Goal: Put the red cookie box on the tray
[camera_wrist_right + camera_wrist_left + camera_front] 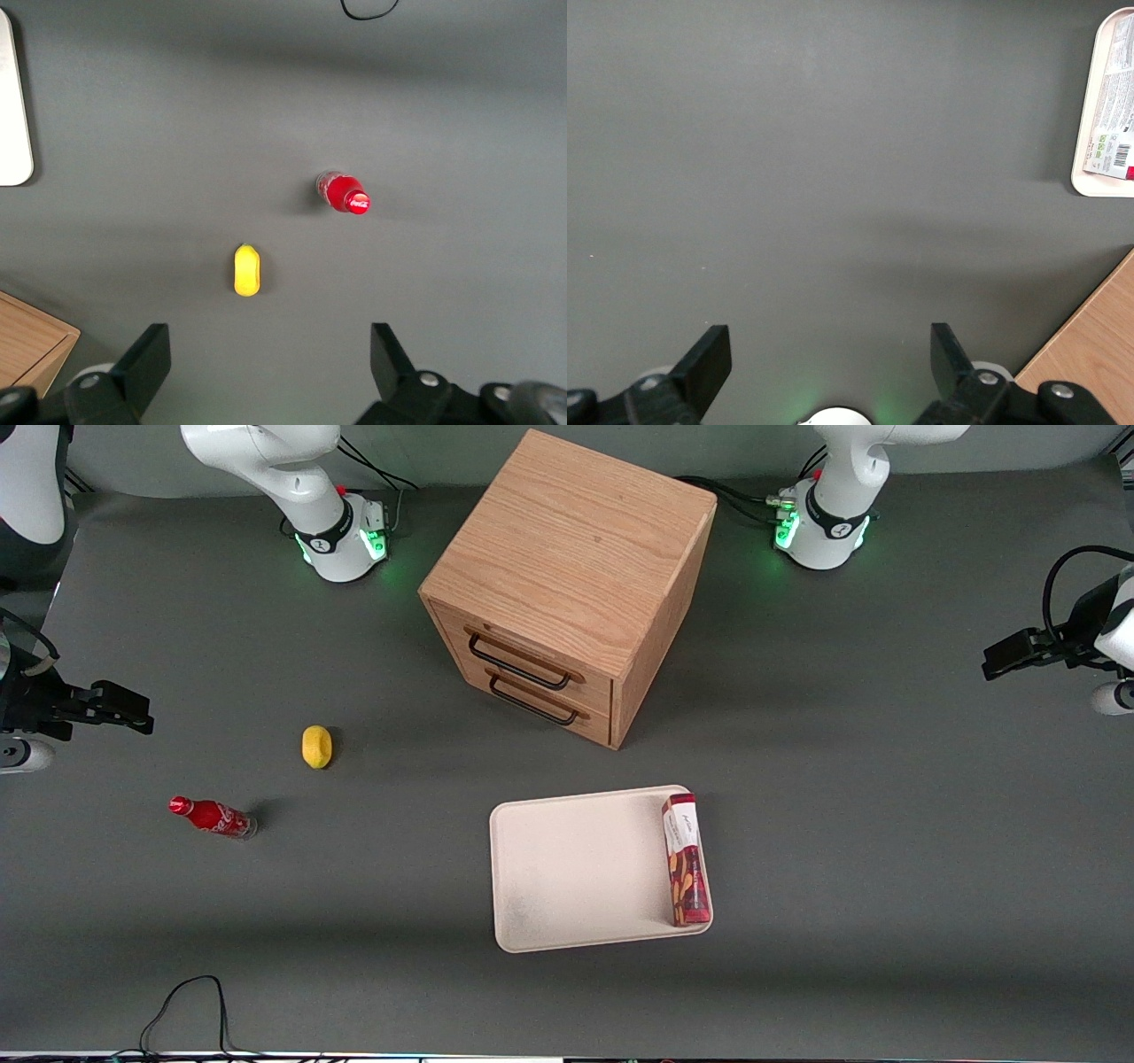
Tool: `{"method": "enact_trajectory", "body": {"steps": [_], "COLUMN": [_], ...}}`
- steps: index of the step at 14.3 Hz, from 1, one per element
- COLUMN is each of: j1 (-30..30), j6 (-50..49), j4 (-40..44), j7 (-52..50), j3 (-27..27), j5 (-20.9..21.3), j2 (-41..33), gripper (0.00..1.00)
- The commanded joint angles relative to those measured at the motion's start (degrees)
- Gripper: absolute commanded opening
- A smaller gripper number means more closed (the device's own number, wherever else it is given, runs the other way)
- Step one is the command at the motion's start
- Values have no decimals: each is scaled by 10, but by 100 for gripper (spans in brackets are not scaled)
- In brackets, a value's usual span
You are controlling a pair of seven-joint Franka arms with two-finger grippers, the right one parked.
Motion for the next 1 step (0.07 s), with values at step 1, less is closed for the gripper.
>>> {"method": "enact_trajectory", "body": {"steps": [1], "j1": [-13], "j6": [-4], "j4": [1], "j7": [5], "j3": [12], "j5": [-5], "j2": [-4], "gripper": [100]}}
